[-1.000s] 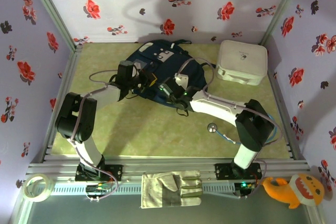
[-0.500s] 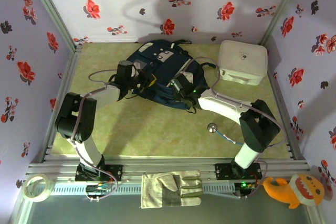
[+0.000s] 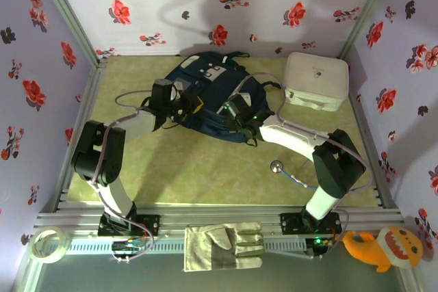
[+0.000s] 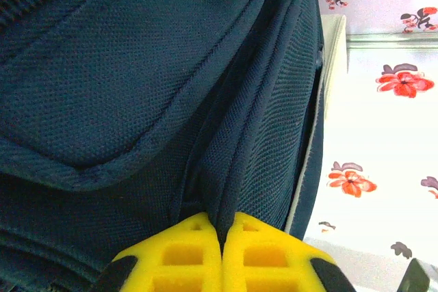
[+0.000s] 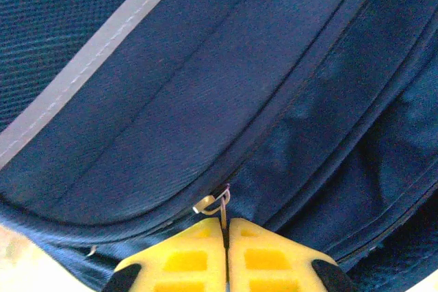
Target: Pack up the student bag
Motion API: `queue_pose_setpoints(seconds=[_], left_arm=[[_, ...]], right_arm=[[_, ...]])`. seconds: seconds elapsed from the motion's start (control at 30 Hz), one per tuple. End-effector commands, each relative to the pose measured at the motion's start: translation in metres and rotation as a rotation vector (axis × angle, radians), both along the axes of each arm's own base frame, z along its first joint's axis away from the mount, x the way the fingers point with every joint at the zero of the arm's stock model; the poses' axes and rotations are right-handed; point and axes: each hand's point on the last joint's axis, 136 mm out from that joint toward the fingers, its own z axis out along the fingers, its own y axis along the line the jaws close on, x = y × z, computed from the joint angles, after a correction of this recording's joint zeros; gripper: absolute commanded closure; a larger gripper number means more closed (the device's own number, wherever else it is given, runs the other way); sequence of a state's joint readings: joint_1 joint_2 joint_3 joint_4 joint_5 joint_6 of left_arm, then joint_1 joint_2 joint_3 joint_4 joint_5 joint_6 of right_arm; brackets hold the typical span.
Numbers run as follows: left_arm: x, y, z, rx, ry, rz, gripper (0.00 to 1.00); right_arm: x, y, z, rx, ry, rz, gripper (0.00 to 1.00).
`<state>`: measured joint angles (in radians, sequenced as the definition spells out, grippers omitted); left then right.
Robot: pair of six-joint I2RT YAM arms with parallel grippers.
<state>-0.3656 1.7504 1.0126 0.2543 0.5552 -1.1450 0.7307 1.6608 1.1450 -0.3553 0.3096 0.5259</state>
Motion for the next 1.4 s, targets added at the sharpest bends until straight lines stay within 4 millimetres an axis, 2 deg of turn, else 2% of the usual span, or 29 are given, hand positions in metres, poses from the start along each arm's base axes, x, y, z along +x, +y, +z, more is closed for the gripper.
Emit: queue_pose_setpoints(seconds=[0.0,0.1,0.23,0.27,0.43,0.57,0.67,0.8,0.9,1.1,1.37], left_arm=[[0.01,0.01,0.016,0.0,-0.072,0.001,1.0],[0.007,0.017,0.011,0.013,-0.064,0.005,1.0],[0.006,0.032,0.006,0.039,-0.057,0.019,1.0],[0.006,0.036,0.006,0.05,-0.062,0.019,0.99],[0.003,0.058,0.017,0.086,-0.094,0.04,0.72],[-0.001,0.089,0.017,0.093,-0.095,0.122,0.59],[-0.009,0.112,0.014,0.111,-0.091,0.19,0.52],[-0.024,0.129,0.009,0.134,-0.074,0.243,0.49],[-0.033,0.138,0.004,0.151,-0.056,0.272,0.48],[-0.039,0.14,-0.001,0.125,-0.032,0.308,0.52],[-0.032,0.139,-0.013,0.117,0.008,0.316,0.73]], right_arm=[[0.019,-0.034,0.002,-0.06,-0.028,-0.073,0.96],[0.031,-0.044,0.004,-0.051,-0.031,-0.084,1.0],[0.035,-0.022,0.012,0.008,-0.021,0.007,1.0],[0.033,-0.012,0.013,0.036,-0.018,0.045,1.0],[0.017,0.045,0.023,0.15,-0.022,0.248,1.0],[0.006,0.092,0.025,0.205,-0.003,0.354,1.0],[-0.001,0.128,0.025,0.23,0.005,0.417,1.0],[-0.006,0.171,0.031,0.324,0.02,0.491,1.0],[-0.008,0.193,0.034,0.359,0.021,0.518,1.0],[-0.01,0.207,0.035,0.386,0.031,0.537,1.0],[-0.011,0.2,0.034,0.376,0.031,0.509,1.0]])
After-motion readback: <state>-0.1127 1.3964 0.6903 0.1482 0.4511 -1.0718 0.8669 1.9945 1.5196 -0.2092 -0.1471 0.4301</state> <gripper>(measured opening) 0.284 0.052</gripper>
